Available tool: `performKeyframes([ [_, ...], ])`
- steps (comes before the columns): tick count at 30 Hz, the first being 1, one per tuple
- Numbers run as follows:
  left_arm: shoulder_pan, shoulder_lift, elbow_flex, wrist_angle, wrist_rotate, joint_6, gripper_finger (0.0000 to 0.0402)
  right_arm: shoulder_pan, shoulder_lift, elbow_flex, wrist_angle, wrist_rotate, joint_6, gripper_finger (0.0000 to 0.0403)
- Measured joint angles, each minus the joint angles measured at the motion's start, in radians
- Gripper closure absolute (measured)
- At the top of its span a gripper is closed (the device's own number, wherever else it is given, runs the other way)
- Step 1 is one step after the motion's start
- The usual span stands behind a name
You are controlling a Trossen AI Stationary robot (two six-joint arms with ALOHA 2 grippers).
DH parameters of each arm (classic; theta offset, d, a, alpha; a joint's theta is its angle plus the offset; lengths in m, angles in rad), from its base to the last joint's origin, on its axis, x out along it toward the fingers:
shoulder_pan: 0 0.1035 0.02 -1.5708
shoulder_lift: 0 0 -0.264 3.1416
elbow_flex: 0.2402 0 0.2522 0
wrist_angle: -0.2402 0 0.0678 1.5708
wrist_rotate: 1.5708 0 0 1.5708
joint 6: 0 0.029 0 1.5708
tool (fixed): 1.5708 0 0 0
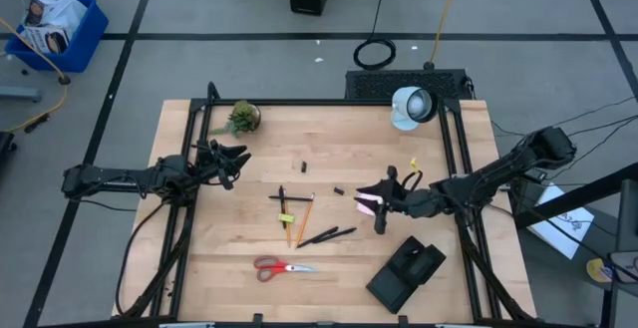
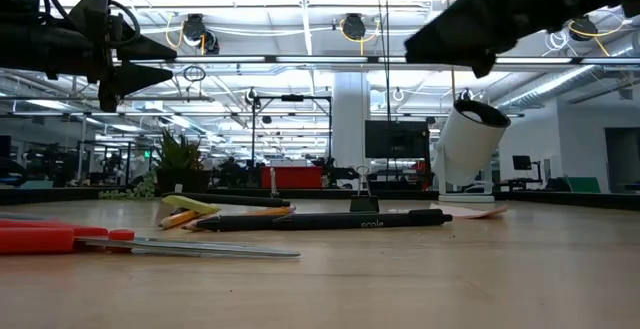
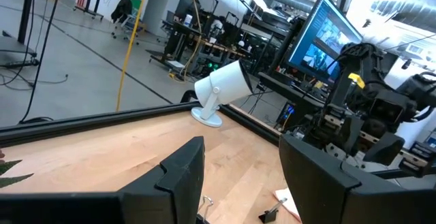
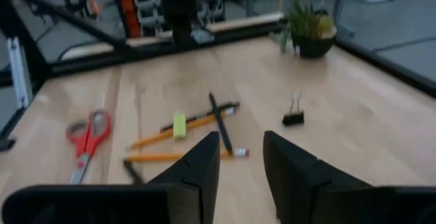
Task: Pick and place office supplies into organizer
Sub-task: Put the black clip binder into the desk organizer
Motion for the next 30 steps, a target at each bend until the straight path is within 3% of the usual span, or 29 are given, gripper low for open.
performKeyframes([
  [16, 0.0, 0.0, 0.0, 0.001, -0.006, 0.0, 0.0206, -0.13, 0.301, 0.0, 0.21, -0.002, -0.117, 0.0287],
  [30, 0.0, 0.0, 0.0, 0.001, -0.006, -0.006, 0.0206, -0.174, 0.464, 0.0, 0.344, -0.007, -0.12, 0.0282],
])
